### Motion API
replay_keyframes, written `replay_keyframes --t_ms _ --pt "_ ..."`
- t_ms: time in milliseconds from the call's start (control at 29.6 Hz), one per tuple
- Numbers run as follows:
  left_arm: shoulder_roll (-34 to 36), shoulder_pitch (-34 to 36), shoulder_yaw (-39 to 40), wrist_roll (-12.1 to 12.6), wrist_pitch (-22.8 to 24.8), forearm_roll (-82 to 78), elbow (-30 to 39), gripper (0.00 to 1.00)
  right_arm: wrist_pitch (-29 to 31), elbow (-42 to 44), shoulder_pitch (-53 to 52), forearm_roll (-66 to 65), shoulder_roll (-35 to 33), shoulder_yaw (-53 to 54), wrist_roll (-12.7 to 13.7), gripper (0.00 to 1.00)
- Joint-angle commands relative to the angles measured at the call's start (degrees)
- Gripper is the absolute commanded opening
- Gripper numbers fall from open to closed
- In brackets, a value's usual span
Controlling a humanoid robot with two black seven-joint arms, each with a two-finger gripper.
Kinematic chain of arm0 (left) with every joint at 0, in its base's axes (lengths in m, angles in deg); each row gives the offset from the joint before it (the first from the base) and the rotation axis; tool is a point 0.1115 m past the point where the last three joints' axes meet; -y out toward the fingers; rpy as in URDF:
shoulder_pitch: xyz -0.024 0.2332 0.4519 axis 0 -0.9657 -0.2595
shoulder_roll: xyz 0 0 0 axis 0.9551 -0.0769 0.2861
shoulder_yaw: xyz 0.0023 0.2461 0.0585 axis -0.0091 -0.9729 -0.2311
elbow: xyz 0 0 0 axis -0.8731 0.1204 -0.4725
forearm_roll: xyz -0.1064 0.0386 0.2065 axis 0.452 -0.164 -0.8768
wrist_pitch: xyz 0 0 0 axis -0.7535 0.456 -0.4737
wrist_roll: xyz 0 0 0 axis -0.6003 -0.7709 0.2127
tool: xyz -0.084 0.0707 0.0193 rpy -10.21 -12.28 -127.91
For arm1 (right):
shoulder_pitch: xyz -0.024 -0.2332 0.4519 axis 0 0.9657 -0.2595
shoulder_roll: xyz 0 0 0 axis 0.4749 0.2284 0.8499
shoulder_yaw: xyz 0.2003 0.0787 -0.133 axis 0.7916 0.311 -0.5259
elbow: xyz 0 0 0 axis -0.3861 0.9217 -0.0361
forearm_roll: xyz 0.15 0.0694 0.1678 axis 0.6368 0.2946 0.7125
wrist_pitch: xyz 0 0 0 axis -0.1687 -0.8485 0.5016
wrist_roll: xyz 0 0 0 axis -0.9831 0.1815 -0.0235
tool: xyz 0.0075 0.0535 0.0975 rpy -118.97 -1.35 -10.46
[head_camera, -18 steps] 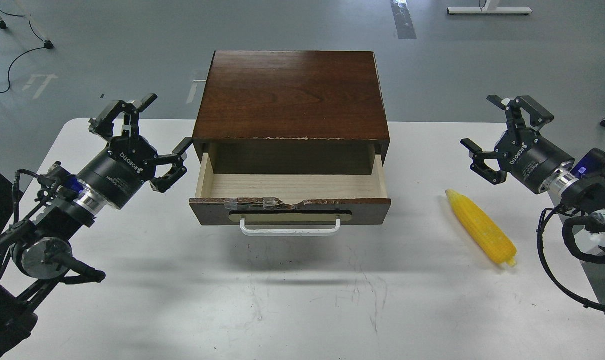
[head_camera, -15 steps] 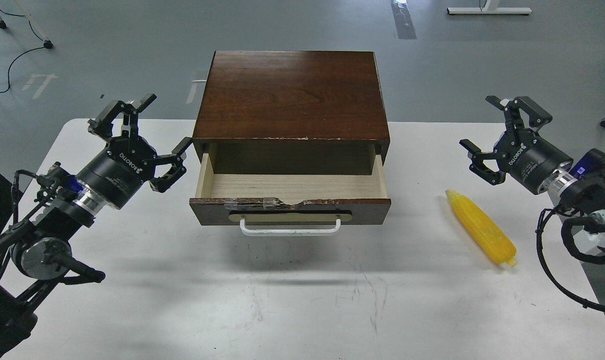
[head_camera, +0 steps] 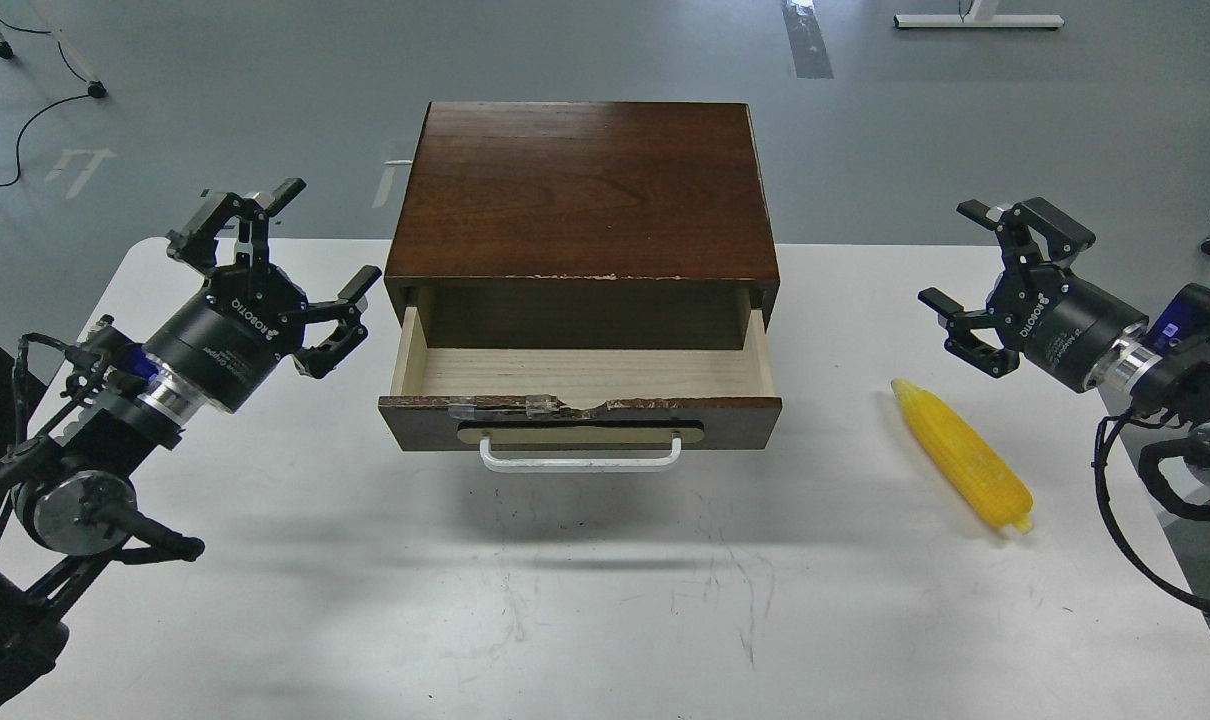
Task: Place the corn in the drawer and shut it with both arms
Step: 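Move the right gripper toward the yellow corn cob on the table, then lower the right gripper onto the corn cob and close it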
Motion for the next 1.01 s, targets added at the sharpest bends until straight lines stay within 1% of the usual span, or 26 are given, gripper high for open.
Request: replay_keyframes --t_ms 0,101,169,270,337,506,573,641,978 --pt "0.10 0.70 0.14 0.24 1.99 -0.11 -0.09 0.99 -0.01 -0.39 -2.72 -10.51 -2.32 -0.10 0.01 0.99" --pt "0.10 0.70 0.23 0.16 3.76 -0.38 -0.18 0.99 -0.01 -1.18 -5.18 -17.20 -4.26 -0.45 0.01 0.99" --pt "0.10 0.79 0.23 0.07 3.76 -0.47 -0.27 0.99 -0.01 -1.27 -6.24 -20.28 -4.88 -0.54 0.01 0.99" --pt "0.19 2.28 0.23 -0.02 3.32 -0.90 -0.71 0.99 -0.01 -1.62 -8.61 -28.88 -6.11 -0.72 0.01 0.99" --pt "0.28 2.98 0.23 -0.02 3.15 -1.61 -0.88 0.99 -0.01 -1.62 -9.23 -31.88 -6.46 -0.72 0.01 0.99" --pt "0.81 4.83 0.31 -0.28 2.27 -4.86 -1.24 0.99 -0.01 -1.62 -10.47 -44.36 -7.52 -0.89 0.01 0.99" --pt "0.89 5.18 0.31 -0.89 2.18 -4.95 -1.32 0.99 -0.01 -1.62 -10.55 -47.96 -7.52 -0.98 0.01 0.99" --pt "0.98 5.45 0.23 -1.60 2.18 -5.04 -1.24 0.99 -0.01 -1.62 -10.55 -54.98 -7.52 -1.33 0.01 0.99" --pt "0.98 5.45 0.05 -1.60 2.27 -5.12 -1.06 0.99 -0.41 -1.44 -13.89 -71.17 -6.99 -10.28 0.01 0.99"
